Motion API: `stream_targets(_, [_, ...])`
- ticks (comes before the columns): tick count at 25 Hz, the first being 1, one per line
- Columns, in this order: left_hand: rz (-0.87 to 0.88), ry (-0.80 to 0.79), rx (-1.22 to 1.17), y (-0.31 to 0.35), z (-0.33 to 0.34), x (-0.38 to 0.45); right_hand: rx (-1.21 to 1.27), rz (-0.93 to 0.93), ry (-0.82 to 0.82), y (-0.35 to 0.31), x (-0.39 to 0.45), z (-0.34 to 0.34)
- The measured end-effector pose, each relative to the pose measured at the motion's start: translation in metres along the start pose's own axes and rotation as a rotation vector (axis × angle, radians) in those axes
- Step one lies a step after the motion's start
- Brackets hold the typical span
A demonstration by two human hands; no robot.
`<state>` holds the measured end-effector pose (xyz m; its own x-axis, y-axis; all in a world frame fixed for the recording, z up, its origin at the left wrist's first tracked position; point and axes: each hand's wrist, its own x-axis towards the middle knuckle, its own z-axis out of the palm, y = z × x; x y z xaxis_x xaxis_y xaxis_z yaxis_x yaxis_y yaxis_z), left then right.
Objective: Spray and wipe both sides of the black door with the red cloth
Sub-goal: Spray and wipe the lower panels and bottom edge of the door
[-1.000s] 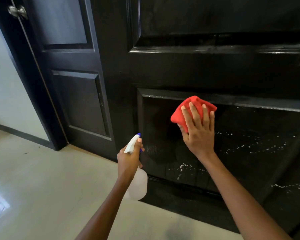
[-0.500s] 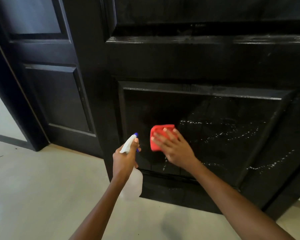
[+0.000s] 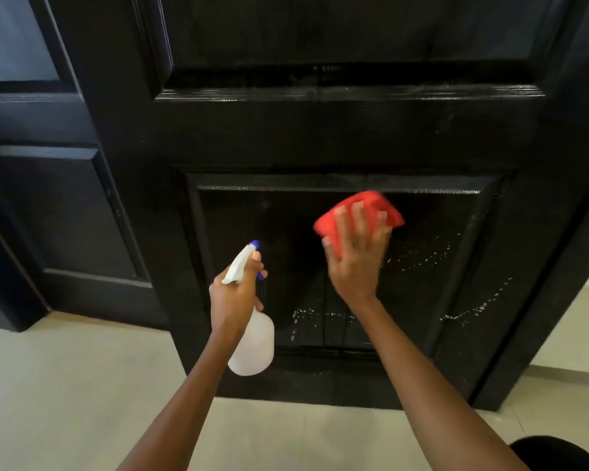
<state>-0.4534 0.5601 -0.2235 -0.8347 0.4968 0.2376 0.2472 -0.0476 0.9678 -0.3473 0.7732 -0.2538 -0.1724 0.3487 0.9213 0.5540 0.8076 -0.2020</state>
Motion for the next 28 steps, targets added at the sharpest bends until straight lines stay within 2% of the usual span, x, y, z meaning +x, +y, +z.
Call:
stream_targets(4, [0.038, 0.017, 0.010, 0.011, -0.005, 0.002, -0.092, -0.885, -0.570, -0.004, -0.078, 0.039])
stream_targets(5, [0.043, 0.018, 0.016, 0.012, -0.006, 0.002, -0.128, -1.024, -0.676, 0.007, -0.090, 0.039])
stream_targets(6, [0.048, 0.014, 0.016, 0.014, -0.005, 0.002, -0.161, -1.082, -0.717, 0.017, -0.093, 0.035])
stream_targets(7, [0.052, 0.008, 0.010, 0.015, -0.003, 0.003, -0.191, -1.070, -0.703, 0.026, -0.089, 0.028])
stream_targets(9, [0.056, -0.017, -0.003, 0.017, 0.003, 0.005, -0.213, -0.879, -0.543, 0.044, -0.075, 0.012])
stream_targets(11, [0.053, -0.055, -0.023, 0.020, 0.012, 0.005, -0.226, -0.536, -0.321, 0.065, -0.060, -0.013])
stream_targets(13, [0.061, -0.099, -0.043, 0.025, 0.026, 0.006, -0.224, -0.106, -0.120, 0.094, -0.045, -0.041])
stream_targets(15, [0.077, -0.130, -0.046, 0.032, 0.040, 0.006, -0.152, 0.274, 0.014, 0.111, -0.031, -0.059])
stream_targets(17, [0.099, -0.165, -0.051, 0.041, 0.052, 0.005, -0.052, 0.434, 0.063, 0.106, -0.023, -0.063])
stream_targets(20, [0.119, -0.184, -0.043, 0.050, 0.056, 0.004, 0.018, 0.446, 0.123, 0.080, -0.009, -0.052])
stream_targets(24, [0.129, -0.121, -0.056, 0.064, 0.044, 0.013, -0.056, 0.182, 0.105, 0.010, 0.051, -0.032])
stream_targets(26, [0.136, -0.089, -0.060, 0.068, 0.039, 0.016, -0.085, 0.121, 0.053, -0.028, 0.064, -0.019])
stream_targets(28, [0.133, -0.067, -0.068, 0.067, 0.039, 0.018, -0.104, 0.019, -0.003, -0.039, 0.062, -0.013])
